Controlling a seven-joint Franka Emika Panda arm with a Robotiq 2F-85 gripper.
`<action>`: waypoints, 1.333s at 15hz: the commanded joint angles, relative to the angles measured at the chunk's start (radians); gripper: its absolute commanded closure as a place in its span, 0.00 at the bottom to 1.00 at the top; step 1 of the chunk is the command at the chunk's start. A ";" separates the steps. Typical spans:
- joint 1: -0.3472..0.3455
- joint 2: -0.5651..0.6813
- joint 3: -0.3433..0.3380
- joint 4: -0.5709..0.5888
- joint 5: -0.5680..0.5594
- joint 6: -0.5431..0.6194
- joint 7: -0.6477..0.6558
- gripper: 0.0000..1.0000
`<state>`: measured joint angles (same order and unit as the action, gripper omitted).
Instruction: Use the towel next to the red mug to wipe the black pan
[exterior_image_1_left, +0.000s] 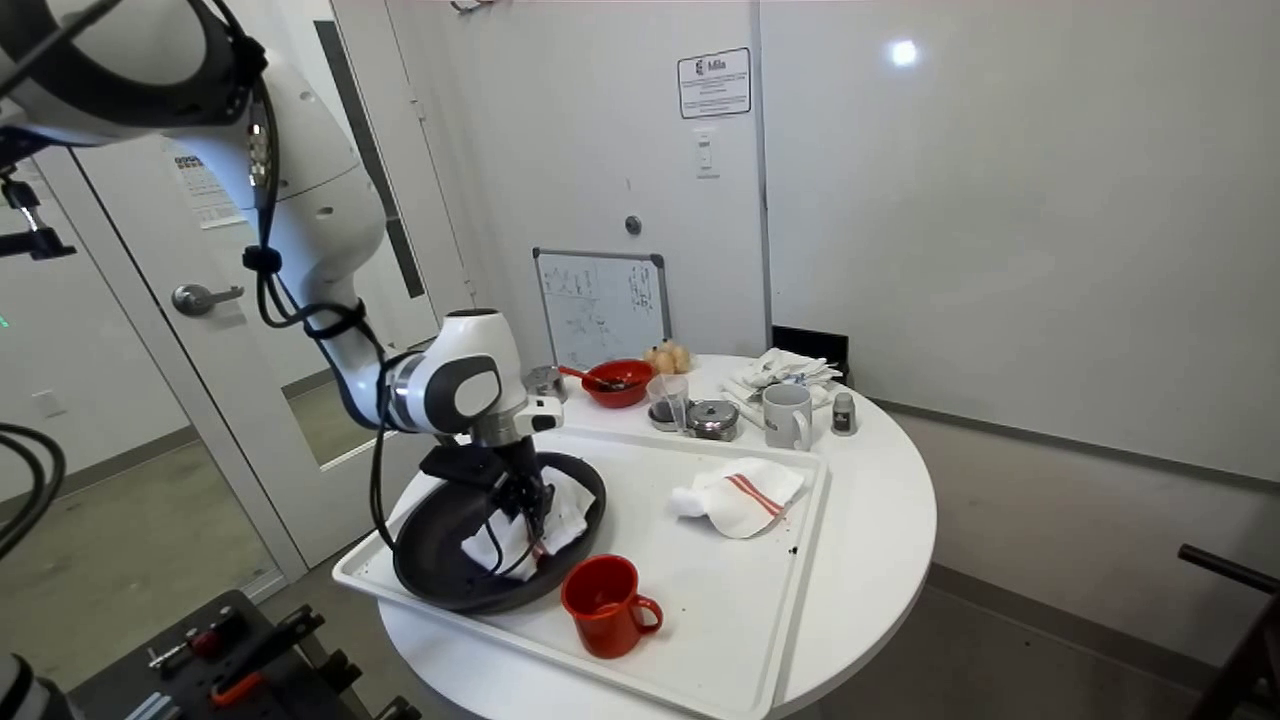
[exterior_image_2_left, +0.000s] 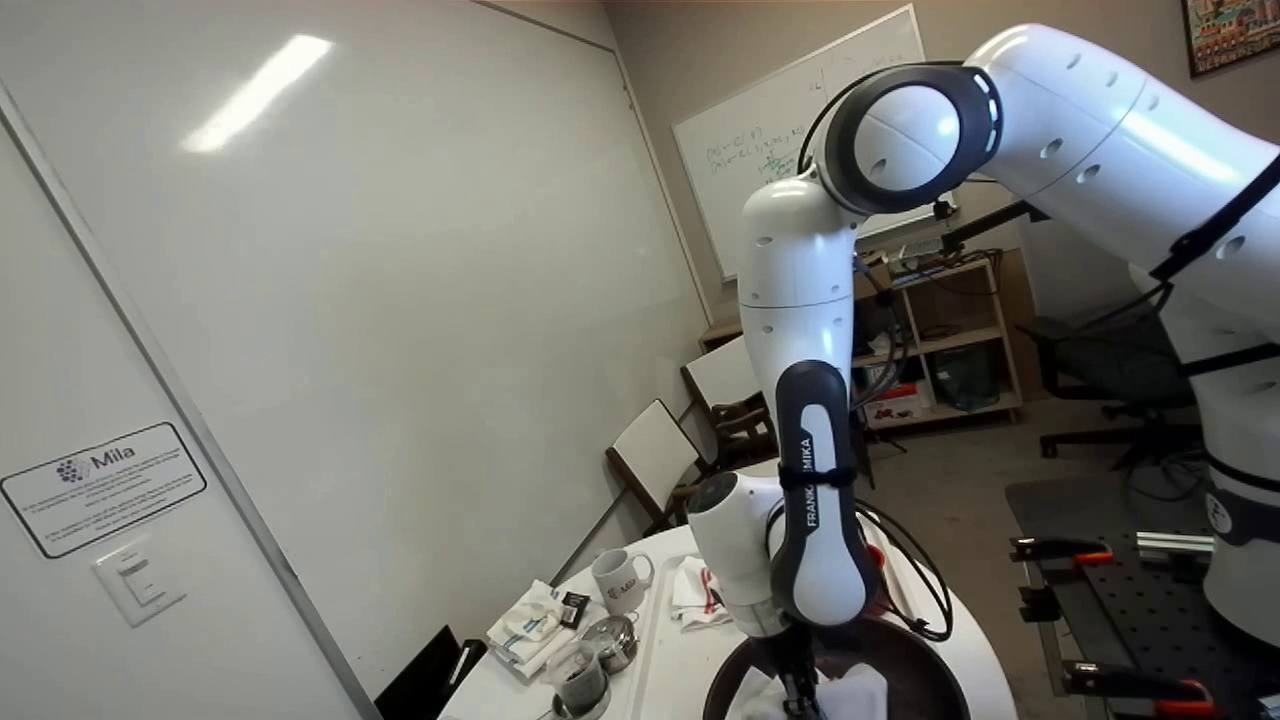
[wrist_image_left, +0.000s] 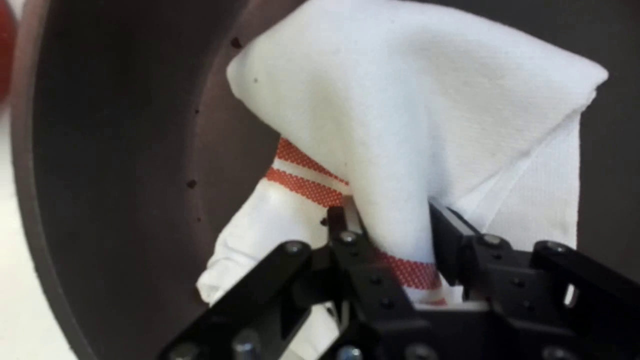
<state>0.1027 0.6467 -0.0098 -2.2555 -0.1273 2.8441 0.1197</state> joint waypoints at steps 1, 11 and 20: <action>-0.044 0.008 0.027 0.011 0.047 0.002 -0.050 0.96; -0.168 0.028 0.037 0.059 0.128 -0.037 -0.087 0.96; -0.155 0.047 0.050 0.062 0.130 -0.039 -0.093 0.96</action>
<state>-0.0833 0.6636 0.0332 -2.2090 -0.0126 2.8068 0.0435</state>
